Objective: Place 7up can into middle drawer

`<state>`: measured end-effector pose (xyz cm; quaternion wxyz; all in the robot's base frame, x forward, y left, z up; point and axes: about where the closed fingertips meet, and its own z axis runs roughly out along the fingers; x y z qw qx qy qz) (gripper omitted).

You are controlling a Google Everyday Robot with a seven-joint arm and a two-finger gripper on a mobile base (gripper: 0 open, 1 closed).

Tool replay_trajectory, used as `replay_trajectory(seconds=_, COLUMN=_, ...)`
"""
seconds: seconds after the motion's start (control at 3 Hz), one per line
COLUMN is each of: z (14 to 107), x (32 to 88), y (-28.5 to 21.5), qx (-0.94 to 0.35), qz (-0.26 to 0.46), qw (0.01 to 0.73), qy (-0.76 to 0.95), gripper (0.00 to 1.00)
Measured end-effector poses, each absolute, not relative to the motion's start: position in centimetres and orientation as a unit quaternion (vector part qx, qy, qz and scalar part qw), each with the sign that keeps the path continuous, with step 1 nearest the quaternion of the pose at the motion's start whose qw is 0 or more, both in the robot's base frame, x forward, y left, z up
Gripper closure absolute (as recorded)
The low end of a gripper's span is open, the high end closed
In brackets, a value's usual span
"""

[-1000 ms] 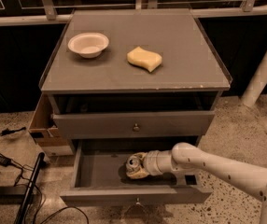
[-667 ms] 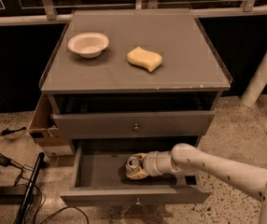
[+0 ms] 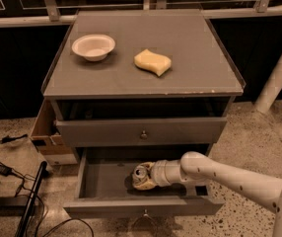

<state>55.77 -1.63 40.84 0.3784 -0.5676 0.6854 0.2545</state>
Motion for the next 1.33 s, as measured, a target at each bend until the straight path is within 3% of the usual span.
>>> replay_trajectory(seconds=0.67, z=40.84, x=55.77, y=-1.62, qx=-0.568, qz=0.255, qw=0.378, qy=0.685, gripper=0.11)
replay_trajectory(seconds=1.0, z=40.83, x=55.76, y=-1.61, qx=-0.568, qz=0.255, qw=0.378, qy=0.685, gripper=0.0)
replay_trajectory(seconds=1.33, z=40.83, x=55.76, y=-1.61, qx=-0.568, qz=0.255, qw=0.378, qy=0.685, gripper=0.0)
